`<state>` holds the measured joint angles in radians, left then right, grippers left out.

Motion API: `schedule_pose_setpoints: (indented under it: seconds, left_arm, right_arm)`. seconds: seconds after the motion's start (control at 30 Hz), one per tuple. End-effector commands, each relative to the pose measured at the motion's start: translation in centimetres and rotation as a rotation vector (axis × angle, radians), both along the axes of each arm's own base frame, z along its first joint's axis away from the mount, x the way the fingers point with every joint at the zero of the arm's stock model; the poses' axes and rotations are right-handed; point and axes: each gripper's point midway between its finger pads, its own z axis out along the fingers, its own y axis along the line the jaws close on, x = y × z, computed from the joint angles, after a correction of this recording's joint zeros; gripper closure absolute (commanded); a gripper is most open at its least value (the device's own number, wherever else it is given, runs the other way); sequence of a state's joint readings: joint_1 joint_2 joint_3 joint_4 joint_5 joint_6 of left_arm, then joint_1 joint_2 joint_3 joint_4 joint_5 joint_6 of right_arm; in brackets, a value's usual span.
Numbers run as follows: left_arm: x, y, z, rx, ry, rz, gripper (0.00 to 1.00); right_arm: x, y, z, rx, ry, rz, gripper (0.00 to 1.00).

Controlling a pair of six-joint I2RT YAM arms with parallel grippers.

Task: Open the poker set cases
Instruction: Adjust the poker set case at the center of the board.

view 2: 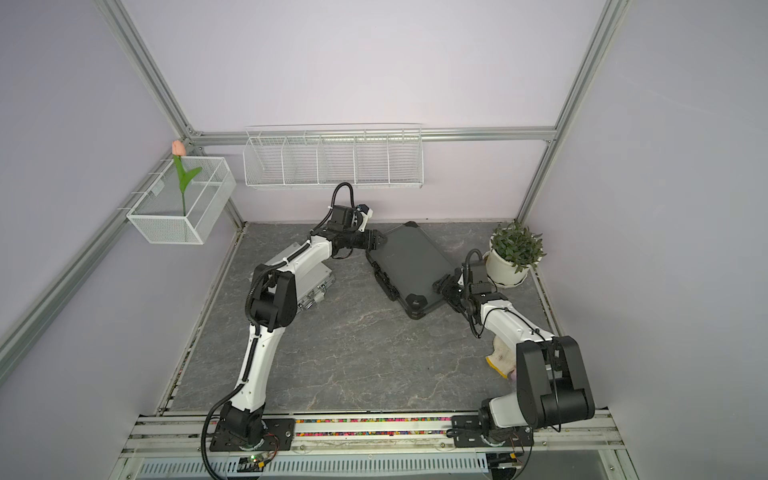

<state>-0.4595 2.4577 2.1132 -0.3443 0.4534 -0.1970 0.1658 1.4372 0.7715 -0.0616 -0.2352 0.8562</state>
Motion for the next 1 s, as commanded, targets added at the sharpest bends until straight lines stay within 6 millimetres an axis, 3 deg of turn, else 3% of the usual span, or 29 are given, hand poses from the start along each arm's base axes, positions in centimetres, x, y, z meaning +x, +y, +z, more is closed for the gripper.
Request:
schedule_pose_setpoints:
  seconds: [0.0, 0.33, 0.53, 0.97]
  left_arm:
    - [-8.6, -3.6, -6.3, 0.046, 0.289, -0.171, 0.24]
    - [-11.6, -4.5, -7.1, 0.112, 0.31, -0.203, 0.24]
    - [-12.5, -4.2, -7.3, 0.105, 0.347, -0.142, 0.24]
    - [-20.0, -7.4, -6.2, 0.079, 0.428, -0.268, 0.25]
  right_arm:
    - [0.1, 0.7, -0.1, 0.026, -0.028, 0.042, 0.37]
    - [-0.6, -0.3, -1.6, 0.056, -0.016, 0.019, 0.41]
    - [-0.8, -0.2, -1.6, 0.098, -0.025, 0.066, 0.36]
    - [-1.9, -1.2, -0.9, 0.028, -0.03, 0.129, 0.36]
